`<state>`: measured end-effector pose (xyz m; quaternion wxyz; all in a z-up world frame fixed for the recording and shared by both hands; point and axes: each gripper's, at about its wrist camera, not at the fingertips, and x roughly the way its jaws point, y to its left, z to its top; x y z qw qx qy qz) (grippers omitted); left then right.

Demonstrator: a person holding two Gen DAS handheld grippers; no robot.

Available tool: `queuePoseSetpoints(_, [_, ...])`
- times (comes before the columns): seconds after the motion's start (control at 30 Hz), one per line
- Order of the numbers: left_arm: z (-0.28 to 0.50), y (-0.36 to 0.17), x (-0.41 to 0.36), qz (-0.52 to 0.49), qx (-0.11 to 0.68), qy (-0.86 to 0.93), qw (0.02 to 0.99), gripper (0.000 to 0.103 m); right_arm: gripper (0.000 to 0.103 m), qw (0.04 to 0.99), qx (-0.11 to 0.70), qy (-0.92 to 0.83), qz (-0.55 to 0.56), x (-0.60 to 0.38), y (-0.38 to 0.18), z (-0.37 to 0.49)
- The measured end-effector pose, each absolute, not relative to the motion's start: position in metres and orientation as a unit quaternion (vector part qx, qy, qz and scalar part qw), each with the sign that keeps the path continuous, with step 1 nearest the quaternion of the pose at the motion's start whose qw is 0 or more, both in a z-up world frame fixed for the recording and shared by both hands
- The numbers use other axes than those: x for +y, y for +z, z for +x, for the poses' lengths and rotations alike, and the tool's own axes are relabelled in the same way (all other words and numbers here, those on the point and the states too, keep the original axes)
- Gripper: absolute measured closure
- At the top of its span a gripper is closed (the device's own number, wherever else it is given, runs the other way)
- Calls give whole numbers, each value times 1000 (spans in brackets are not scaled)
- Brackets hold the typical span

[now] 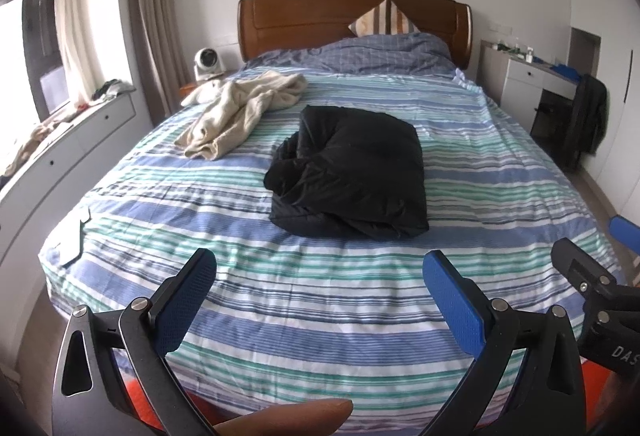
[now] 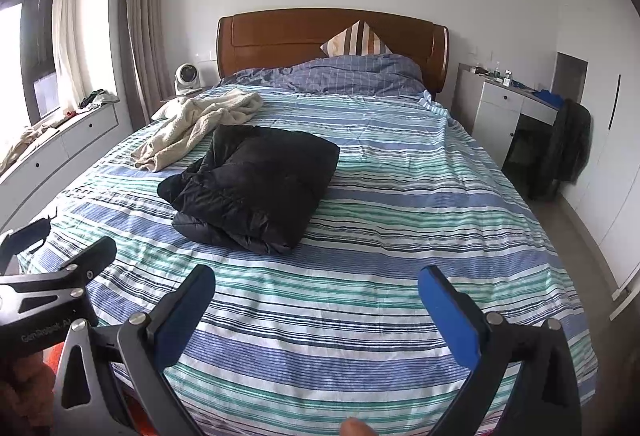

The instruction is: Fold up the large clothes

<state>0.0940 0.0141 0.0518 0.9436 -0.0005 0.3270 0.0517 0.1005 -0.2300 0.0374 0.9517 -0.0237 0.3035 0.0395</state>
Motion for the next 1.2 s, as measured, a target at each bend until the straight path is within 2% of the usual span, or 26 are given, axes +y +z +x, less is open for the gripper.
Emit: queuePoseSetpoints(1.2, [85, 57, 6, 17, 306, 43, 951, 0, 0, 947, 317, 26, -36, -227, 37, 92])
